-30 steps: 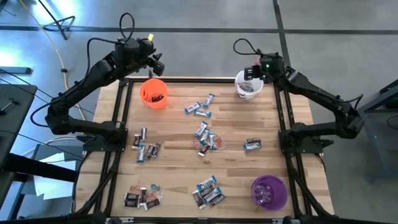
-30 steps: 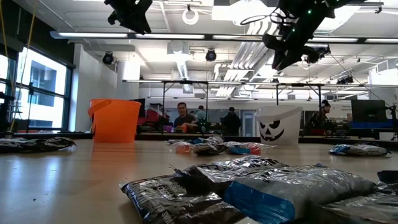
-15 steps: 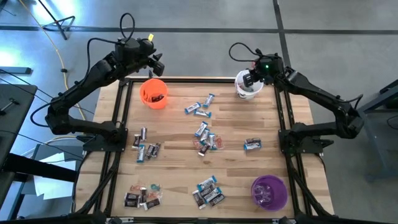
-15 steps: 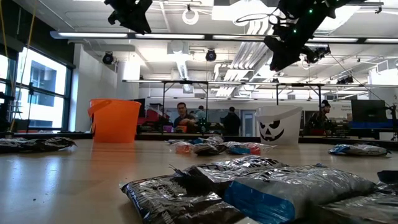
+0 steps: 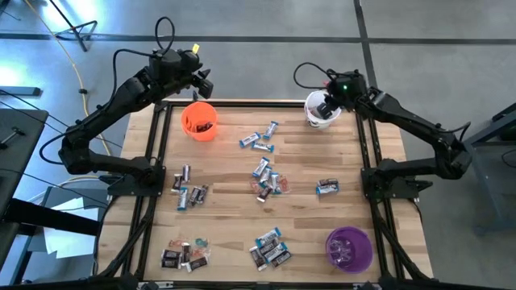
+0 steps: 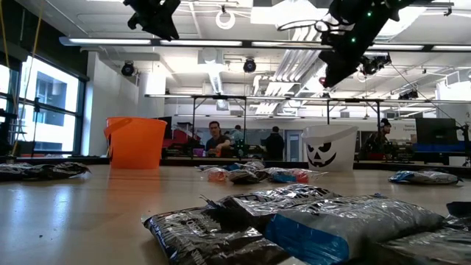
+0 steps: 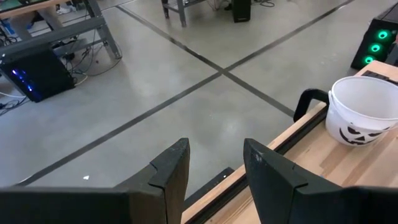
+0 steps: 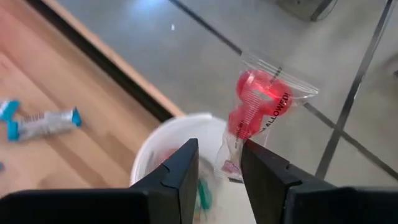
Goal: Sort candy
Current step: Put the red gummy into the white bucket
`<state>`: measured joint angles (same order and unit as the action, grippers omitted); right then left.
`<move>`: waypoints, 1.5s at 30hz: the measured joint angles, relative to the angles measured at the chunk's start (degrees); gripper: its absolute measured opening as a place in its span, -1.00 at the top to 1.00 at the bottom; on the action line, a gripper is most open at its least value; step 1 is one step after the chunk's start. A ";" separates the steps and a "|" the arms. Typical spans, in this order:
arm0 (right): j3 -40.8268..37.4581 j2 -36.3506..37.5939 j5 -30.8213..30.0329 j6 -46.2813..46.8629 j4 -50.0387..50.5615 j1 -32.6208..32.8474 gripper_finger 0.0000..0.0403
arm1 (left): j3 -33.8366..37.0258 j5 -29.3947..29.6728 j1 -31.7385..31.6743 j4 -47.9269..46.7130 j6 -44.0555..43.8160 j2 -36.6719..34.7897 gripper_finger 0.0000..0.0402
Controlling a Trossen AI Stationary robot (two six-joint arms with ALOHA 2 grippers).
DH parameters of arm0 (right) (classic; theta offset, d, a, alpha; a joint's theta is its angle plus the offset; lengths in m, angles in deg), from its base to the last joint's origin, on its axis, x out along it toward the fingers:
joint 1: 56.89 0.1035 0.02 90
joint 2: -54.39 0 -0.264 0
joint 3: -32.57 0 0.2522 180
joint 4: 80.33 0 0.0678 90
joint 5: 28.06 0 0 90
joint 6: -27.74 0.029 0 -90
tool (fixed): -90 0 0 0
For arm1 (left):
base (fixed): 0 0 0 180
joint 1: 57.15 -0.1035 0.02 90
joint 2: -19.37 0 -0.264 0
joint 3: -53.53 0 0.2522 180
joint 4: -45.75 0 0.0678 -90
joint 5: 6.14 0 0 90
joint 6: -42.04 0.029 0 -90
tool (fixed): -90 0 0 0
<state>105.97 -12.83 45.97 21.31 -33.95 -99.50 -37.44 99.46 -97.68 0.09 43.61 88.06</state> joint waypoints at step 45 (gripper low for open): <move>-0.55 -0.04 2.92 -13.78 10.71 0.28 0.01 | 0.00 0.00 0.02 -0.42 -0.92 0.00 0.30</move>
<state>105.42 -12.88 48.89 7.53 -23.24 -99.22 -37.44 99.46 -97.66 -0.33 42.69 88.06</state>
